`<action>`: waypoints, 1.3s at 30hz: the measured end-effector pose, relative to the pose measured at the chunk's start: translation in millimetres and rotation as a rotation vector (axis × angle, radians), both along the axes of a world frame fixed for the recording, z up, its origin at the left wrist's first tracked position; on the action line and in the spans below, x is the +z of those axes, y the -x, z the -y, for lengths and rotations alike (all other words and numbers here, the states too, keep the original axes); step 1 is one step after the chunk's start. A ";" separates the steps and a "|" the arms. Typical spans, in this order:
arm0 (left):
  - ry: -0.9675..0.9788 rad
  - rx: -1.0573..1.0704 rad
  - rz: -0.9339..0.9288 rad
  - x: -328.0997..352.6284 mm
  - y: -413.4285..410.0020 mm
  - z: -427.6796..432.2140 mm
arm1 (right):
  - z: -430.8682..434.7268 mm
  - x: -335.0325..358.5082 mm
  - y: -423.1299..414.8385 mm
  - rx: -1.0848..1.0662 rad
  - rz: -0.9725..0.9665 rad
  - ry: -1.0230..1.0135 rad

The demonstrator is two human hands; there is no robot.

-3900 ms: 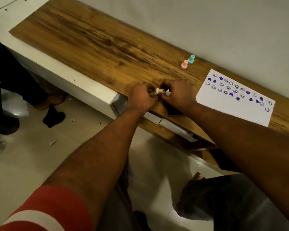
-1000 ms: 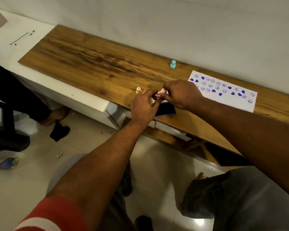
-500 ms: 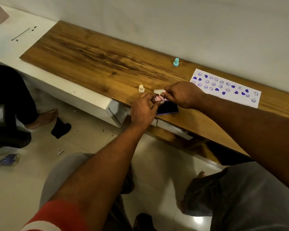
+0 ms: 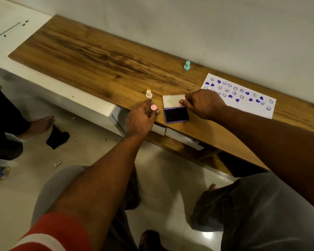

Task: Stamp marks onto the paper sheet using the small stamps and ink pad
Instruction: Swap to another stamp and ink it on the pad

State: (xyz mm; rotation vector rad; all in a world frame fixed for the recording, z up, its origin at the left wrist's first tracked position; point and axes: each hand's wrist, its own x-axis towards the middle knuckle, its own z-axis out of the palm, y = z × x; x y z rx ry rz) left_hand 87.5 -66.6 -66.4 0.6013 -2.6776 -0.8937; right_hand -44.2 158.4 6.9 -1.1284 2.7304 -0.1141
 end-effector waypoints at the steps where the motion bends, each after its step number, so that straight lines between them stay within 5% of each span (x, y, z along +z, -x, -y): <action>1: 0.016 -0.018 -0.011 0.7 -1.5 -1.1 | -2.8 -0.7 -0.4 -0.027 -0.008 -0.005; 7: 0.290 -0.326 0.107 15.8 9.5 -17.9 | -17.1 -16.6 -10.6 -0.057 -0.057 -0.013; 12: 0.312 -0.315 0.200 18.1 20.8 -28.7 | -9.9 -9.3 -19.5 -0.046 -0.024 -0.042; 20: 0.286 -0.281 0.247 15.9 25.2 -30.0 | 18.6 53.3 -7.8 -0.108 -0.620 0.305; 25: 0.260 -0.251 0.248 15.4 27.4 -32.2 | 9.2 -23.8 -43.5 -0.173 -0.091 -0.153; 31: 0.180 -0.262 0.228 13.7 27.1 -31.6 | 9.0 -22.2 -32.6 -0.139 -0.059 -0.220; 36: 0.174 -0.250 0.232 12.6 29.9 -31.0 | 16.3 -6.9 -23.1 -0.213 -0.177 0.070; 39: 0.169 -0.236 0.217 11.2 29.5 -31.1 | 16.6 -20.6 -32.3 -0.183 -0.141 0.000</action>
